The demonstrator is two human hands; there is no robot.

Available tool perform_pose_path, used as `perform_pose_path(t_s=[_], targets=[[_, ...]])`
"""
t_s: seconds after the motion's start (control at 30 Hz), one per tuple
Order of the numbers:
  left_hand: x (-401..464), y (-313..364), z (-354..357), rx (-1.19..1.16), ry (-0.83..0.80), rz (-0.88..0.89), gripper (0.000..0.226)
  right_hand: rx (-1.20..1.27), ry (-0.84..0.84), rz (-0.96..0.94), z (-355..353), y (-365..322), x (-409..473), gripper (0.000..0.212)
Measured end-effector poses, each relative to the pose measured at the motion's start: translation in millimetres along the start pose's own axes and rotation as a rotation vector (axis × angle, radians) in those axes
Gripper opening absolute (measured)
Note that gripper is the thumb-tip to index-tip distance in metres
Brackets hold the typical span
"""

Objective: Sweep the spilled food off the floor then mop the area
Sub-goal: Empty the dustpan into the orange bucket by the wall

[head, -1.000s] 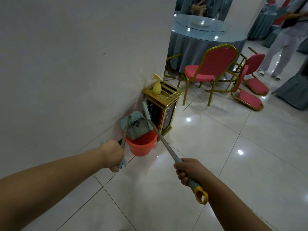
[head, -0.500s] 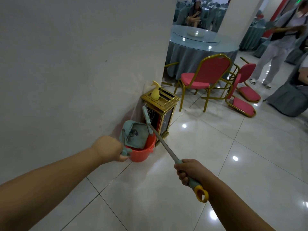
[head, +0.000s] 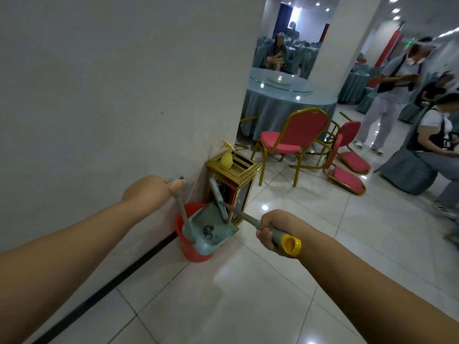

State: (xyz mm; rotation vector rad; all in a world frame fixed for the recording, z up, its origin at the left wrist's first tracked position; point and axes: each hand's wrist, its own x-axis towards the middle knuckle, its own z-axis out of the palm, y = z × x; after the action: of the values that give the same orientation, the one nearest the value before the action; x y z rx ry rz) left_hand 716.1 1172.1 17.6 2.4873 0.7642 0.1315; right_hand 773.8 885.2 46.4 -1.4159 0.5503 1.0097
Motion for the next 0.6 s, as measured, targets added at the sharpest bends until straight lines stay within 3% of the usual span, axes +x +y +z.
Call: perform_pose_path(t_s=[0.13,0.4,0.6], targets=[[-3,9,-7,-0.155,-0.076,0.007,0.064,0.105,-0.018,-0.035,11,-10,-20,0.012],[-2,21,6,-0.348,-0.246,-0.005,0.065,0.307,0.038,-0.156,32,-8,-44,0.036],[-4,31,38,-0.379,-0.365,0.029,0.063,0.37,0.106,-0.127,20,7,-40,0.008]])
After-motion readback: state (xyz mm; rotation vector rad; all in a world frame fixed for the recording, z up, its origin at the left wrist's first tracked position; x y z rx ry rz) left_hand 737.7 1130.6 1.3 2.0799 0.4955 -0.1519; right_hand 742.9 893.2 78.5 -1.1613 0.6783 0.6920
